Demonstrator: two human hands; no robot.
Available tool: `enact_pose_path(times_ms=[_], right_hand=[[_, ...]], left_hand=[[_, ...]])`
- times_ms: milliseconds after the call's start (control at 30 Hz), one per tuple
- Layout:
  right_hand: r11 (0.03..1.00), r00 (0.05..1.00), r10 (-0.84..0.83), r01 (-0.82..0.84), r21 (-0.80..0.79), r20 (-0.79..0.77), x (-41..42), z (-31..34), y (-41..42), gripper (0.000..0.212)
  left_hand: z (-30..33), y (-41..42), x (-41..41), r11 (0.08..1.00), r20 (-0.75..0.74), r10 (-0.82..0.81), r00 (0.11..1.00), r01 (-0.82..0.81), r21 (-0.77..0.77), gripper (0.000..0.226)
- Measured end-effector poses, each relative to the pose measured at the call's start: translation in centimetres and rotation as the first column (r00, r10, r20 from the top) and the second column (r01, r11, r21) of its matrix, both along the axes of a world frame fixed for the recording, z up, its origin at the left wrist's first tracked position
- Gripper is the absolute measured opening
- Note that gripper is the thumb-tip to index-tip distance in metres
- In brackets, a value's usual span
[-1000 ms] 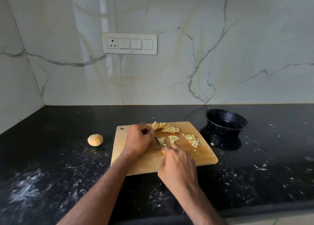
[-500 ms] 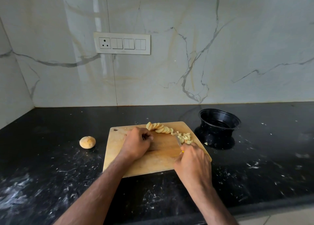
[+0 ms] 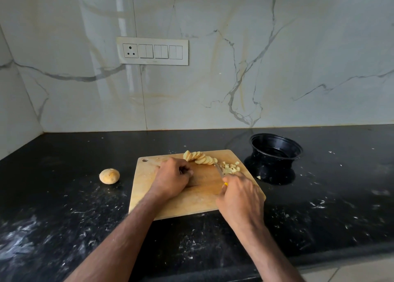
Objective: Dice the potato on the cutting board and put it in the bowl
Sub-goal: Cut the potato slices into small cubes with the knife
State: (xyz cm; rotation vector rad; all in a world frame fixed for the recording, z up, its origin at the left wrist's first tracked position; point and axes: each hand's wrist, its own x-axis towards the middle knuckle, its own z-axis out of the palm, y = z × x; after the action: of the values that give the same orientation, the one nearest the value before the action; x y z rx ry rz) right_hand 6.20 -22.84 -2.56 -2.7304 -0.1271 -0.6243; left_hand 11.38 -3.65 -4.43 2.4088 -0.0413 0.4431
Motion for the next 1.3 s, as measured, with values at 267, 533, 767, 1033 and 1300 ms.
enact_pose_path(times_ms=[267, 533, 767, 1033, 1300], right_hand=[[0.999, 1.000, -0.029, 0.029, 0.020, -0.003, 0.4, -0.4, -0.4, 0.024], [0.997, 0.995, 0.075, -0.076, 0.021, 0.069, 0.8, 0.7, 0.7, 0.028], [0.995, 0.991, 0.099, -0.099, -0.005, 0.094, 2.7, 1.8, 1.8, 0.028], [0.992, 0.991, 0.118, -0.120, 0.034, 0.071, 3.7, -0.2, 1.8, 0.023], [0.987, 0.987, 0.132, -0.140, 0.081, 0.089, 4.4, -0.6, 1.4, 0.022]], left_hand=[[0.2, -0.1, -0.1, 1.000, -0.016, 0.011, 1.000, -0.012, -0.010, 0.011], [0.6, 0.1, -0.6, 0.996, 0.062, 0.024, 0.998, -0.019, -0.087, 0.013], [1.5, 1.8, -1.0, 0.971, 0.092, 0.219, 0.971, -0.208, -0.117, 0.010], [2.4, 2.9, 2.0, 0.974, 0.048, 0.161, 0.986, -0.151, -0.169, 0.027], [5.1, 3.1, 7.5, 0.959, -0.288, -0.037, 0.957, 0.115, 0.259, 0.055]])
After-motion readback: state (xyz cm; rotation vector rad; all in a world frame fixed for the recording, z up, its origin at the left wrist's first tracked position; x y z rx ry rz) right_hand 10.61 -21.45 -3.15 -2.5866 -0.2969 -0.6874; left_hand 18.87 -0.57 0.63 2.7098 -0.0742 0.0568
